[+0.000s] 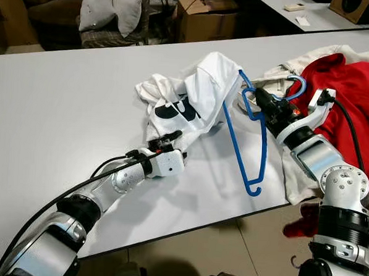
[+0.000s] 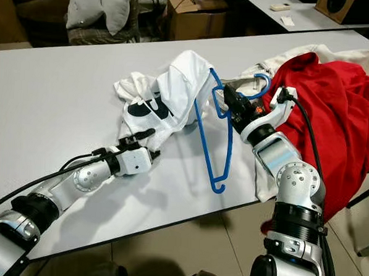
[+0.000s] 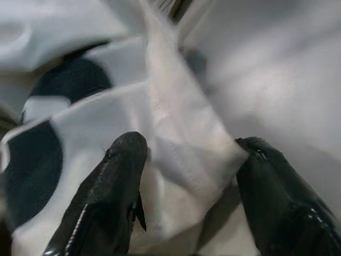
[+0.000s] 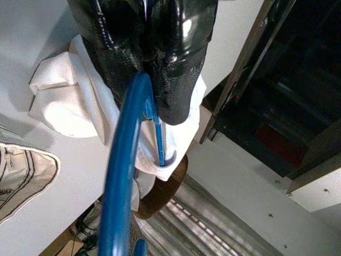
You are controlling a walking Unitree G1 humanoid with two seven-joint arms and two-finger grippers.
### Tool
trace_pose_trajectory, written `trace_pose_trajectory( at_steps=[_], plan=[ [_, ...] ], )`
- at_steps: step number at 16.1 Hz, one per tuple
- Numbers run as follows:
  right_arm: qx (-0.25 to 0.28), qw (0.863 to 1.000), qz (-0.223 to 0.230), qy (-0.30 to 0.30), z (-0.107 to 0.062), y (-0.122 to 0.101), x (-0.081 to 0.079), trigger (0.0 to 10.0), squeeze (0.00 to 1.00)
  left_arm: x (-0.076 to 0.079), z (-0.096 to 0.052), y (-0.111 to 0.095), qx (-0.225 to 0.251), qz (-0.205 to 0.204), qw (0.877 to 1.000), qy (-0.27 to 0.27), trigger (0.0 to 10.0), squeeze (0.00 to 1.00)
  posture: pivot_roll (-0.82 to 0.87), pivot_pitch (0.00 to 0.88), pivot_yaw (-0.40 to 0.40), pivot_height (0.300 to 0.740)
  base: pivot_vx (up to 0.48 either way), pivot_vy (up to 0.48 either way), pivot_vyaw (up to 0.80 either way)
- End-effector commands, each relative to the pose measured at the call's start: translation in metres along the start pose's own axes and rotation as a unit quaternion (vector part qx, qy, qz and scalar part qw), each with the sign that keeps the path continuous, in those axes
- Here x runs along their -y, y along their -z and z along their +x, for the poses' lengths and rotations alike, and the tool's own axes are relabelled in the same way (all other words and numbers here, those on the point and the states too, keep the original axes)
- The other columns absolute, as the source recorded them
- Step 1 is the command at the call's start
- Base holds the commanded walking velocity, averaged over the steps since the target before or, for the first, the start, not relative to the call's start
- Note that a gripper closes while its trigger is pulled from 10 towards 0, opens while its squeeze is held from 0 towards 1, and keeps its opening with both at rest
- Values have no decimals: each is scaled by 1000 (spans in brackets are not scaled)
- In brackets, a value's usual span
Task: Hang hanger
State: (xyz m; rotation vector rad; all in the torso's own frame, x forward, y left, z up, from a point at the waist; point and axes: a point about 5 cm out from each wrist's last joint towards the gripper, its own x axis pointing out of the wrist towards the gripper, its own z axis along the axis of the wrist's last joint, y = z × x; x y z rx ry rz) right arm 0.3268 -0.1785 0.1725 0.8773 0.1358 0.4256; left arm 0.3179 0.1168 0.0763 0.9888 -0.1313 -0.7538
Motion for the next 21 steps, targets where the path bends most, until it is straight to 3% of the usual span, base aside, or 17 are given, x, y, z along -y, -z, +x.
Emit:
trace_pose_trajectory(
  at_steps=[1,2,3,14,18,21],
  plan=[
    [12,1000,-5,-14,-1,-6,-8,10000,0,-5,-2,9,-28,6,1000,-10,2549,0,-132,0,6,740,0,0,0],
    [12,1000,-5,-14,-1,-6,-7,10000,0,-6,-2,11,-31,5,999,-19,196,0,-132,0,6,740,0,0,0],
    [12,1000,-4,-14,0,-5,-7,10000,0,-8,-3,12,-35,8,999,-24,0,0,-132,0,6,740,0,0,0],
    [15,1000,2,-14,2,-5,-7,10000,0,-19,-10,12,3,6,998,-68,0,0,-125,0,3,740,0,0,0],
    [41,998,35,-17,3,-13,-8,10000,0,-31,-30,9,56,-19,998,-18,0,0,-122,0,4,740,0,0,0],
    [59,996,64,-14,6,-17,-5,10000,0,-36,-38,-15,130,-11,991,32,0,0,-107,0,-7,740,0,0,0]
  ],
)
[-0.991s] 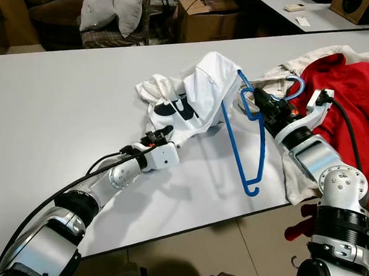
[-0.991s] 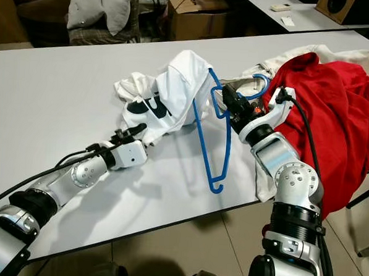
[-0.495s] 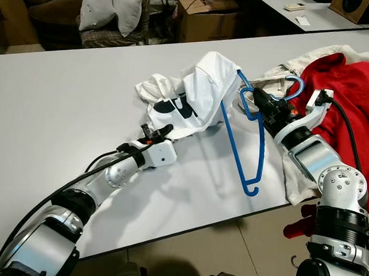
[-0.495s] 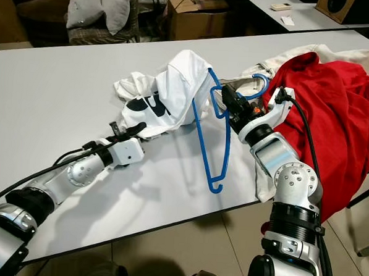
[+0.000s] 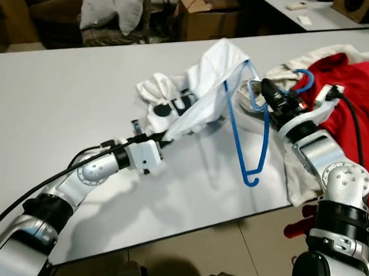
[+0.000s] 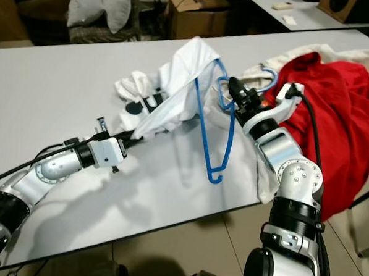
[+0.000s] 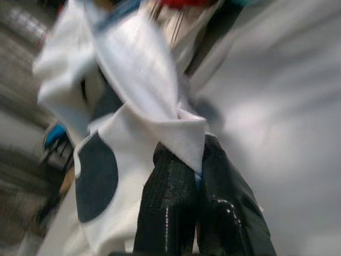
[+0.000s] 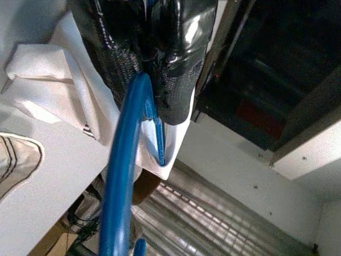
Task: Hang hanger
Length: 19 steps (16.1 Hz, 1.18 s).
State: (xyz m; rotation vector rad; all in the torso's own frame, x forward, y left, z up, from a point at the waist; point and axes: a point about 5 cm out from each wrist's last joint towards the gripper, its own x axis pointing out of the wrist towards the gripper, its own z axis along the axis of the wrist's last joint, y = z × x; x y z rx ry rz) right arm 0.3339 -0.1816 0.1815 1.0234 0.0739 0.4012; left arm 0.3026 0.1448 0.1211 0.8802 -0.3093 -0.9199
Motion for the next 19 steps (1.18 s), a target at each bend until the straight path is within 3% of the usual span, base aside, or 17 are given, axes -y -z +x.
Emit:
trace_pose_trajectory(
  at_steps=[1,2,5,9,13,16,19],
  plan=[
    [25,1000,16,-2,2,-8,-2,10000,0,2,3,-10,19,10,999,24,0,0,-107,0,-7,740,0,0,0],
    [38,999,39,-2,4,-11,-2,10000,0,3,5,-13,17,30,999,42,0,0,-96,0,-12,740,0,0,0],
    [82,990,119,1,11,-21,-1,10000,0,4,16,-27,38,23,998,51,0,0,-87,0,-17,740,0,0,0],
    [95,985,144,23,18,-20,4,10000,0,-3,24,-49,78,31,995,55,0,0,-86,0,-17,740,0,0,0],
    [116,972,203,13,22,-24,1,10000,0,-7,26,-40,33,78,996,41,0,0,-78,0,-17,740,0,0,0],
    [123,974,183,51,25,-24,8,10000,0,3,32,-47,49,94,993,60,1412,0,-76,0,-17,740,0,0,0],
    [139,966,198,87,28,-24,16,10000,0,2,39,-68,106,98,988,60,1765,0,-74,0,-16,740,0,0,0]
  ],
)
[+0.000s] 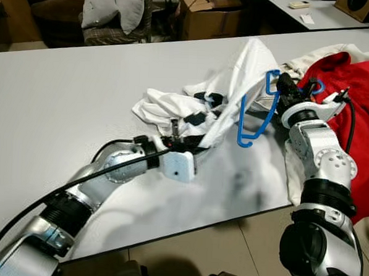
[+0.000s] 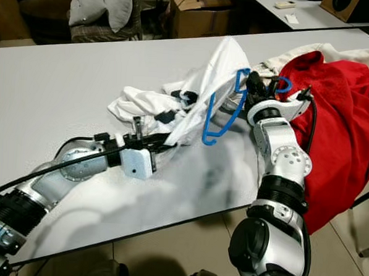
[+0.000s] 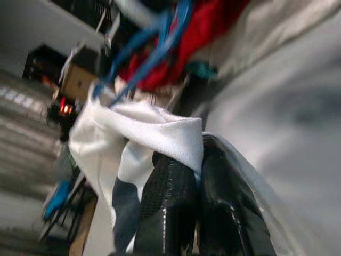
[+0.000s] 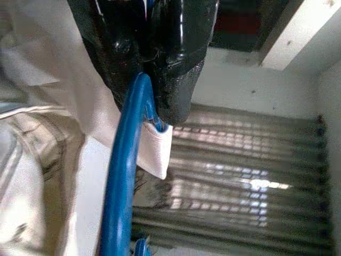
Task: Hang hanger
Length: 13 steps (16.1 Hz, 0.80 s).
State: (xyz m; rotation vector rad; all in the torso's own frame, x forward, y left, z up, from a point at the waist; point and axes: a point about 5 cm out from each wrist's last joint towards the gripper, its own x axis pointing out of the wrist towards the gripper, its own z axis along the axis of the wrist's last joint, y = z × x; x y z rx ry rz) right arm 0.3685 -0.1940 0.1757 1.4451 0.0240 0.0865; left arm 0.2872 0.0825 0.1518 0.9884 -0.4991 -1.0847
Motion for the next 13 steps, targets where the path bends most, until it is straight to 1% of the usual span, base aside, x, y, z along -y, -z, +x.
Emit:
trace_pose_trajectory(
  at_steps=[1,3,5,6,7,8,9,10,11,12,13],
  plan=[
    [16,1000,2,-2,3,-5,-6,10000,0,-1,4,-10,29,10,999,10,1961,0,-74,0,-16,740,0,0,0],
    [22,1000,5,11,6,-3,-4,10000,0,0,7,-19,52,9,999,11,2275,0,-63,0,-23,740,0,0,0],
    [30,999,5,23,8,-2,-2,10000,0,1,8,-24,67,5,998,12,2275,0,-52,0,-33,740,0,0,0],
    [26,998,-38,43,11,2,2,10000,0,-5,8,-24,66,2,998,-4,2510,0,-51,0,-33,740,0,0,0],
    [25,996,-65,53,11,4,3,10000,0,-10,7,-24,64,8,998,-15,2510,0,-52,0,-33,740,0,0,0],
    [26,995,-74,57,11,4,4,10000,0,-13,6,-24,65,11,998,-18,2510,0,-52,0,-34,740,0,0,0],
    [32,994,-81,70,12,4,6,10000,0,-19,6,-29,76,18,997,-23,2392,0,-52,0,-33,740,0,0,0],
    [34,993,-83,78,12,4,7,10000,0,-22,6,-32,85,22,996,-24,2392,0,-52,0,-33,740,0,0,0],
    [20,988,-119,92,13,9,9,10000,0,-27,9,-39,103,25,994,-25,3020,0,-53,0,-31,740,0,0,0],
    [5,985,-145,92,13,15,8,10000,0,-30,11,-42,109,20,993,-32,3020,0,-55,0,-28,740,0,0,0],
    [-9,983,-160,87,14,21,5,10000,0,-34,11,-43,112,12,993,-42,3176,0,-56,0,-26,740,0,0,0]
  ],
)
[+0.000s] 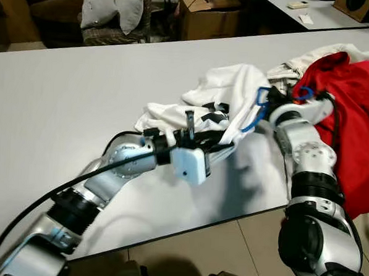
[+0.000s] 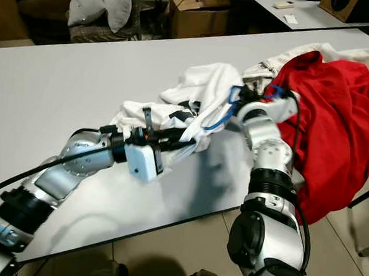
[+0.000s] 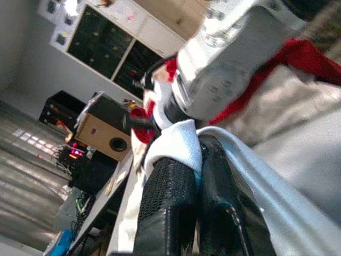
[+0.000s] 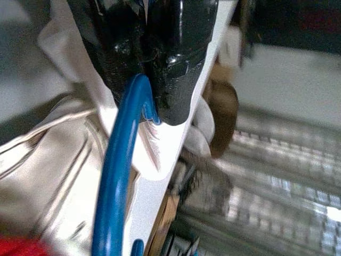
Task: Hang hanger
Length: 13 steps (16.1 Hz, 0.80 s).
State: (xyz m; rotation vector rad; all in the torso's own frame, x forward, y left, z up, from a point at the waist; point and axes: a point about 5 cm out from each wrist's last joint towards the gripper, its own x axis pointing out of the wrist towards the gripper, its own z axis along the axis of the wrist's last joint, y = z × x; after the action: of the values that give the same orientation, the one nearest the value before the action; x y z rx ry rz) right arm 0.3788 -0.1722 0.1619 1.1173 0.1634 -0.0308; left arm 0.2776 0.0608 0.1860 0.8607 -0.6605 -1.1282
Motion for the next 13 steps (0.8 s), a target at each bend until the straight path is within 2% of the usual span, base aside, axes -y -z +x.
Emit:
trace_pose_trajectory(
  at_steps=[1,2,3,4,5,6,7,8,9,10,11,12,13],
  plan=[
    [-14,999,-48,-22,-1,3,-13,10000,0,-15,2,-9,21,12,1000,-18,3373,0,-56,0,-26,740,0,0,0],
    [-22,994,-105,-34,-3,5,-18,10000,0,-14,1,-5,6,-7,1000,3,3608,0,-56,0,-24,740,0,0,0],
    [-10,995,-87,-39,-4,0,-21,10000,0,-5,-3,0,-15,-29,998,53,3608,0,-54,0,-25,740,0,0,0],
    [3,998,-41,-43,-4,-8,-25,10000,0,1,-8,2,-25,-45,995,85,2941,0,-55,0,-24,740,0,0,0],
    [5,998,-23,-50,-5,-13,-29,10000,0,1,-8,2,-27,-54,994,88,2941,0,-57,0,-22,740,0,0,0],
    [-14,997,-44,-60,-7,-11,-34,10000,0,-5,-5,0,-21,-69,996,58,3216,0,-58,0,-22,740,0,0,0],
    [-51,991,-95,-79,-10,-2,-39,10000,0,-17,0,-1,-19,-85,996,11,4039,0,-59,0,-21,740,0,0,0],
    [-69,986,-121,-89,-12,3,-41,10000,0,-25,2,-1,-17,-101,995,-17,4118,0,-60,0,-22,740,0,0,0],
    [-116,969,-184,-119,-20,17,-47,10000,0,-52,1,0,-18,-133,987,-85,6000,0,-60,0,-23,740,0,0,0],
    [-122,966,-190,-123,-21,19,-47,10000,0,-55,1,0,-18,-138,986,-91,6000,0,-60,0,-22,740,0,0,0],
    [-125,967,-180,-129,-23,19,-49,10000,0,-58,-1,-1,-13,-160,983,-93,7569,0,-60,0,-22,740,0,0,0],
    [-122,968,-174,-132,-24,16,-50,10000,0,-51,-1,-5,-12,-179,983,-48,10000,0,-60,0,-18,740,0,0,0],
    [-121,968,-171,-137,-25,14,-52,10000,0,-45,-2,-6,-18,-186,982,-15,10000,0,-60,0,-18,740,0,0,0]
  ],
)
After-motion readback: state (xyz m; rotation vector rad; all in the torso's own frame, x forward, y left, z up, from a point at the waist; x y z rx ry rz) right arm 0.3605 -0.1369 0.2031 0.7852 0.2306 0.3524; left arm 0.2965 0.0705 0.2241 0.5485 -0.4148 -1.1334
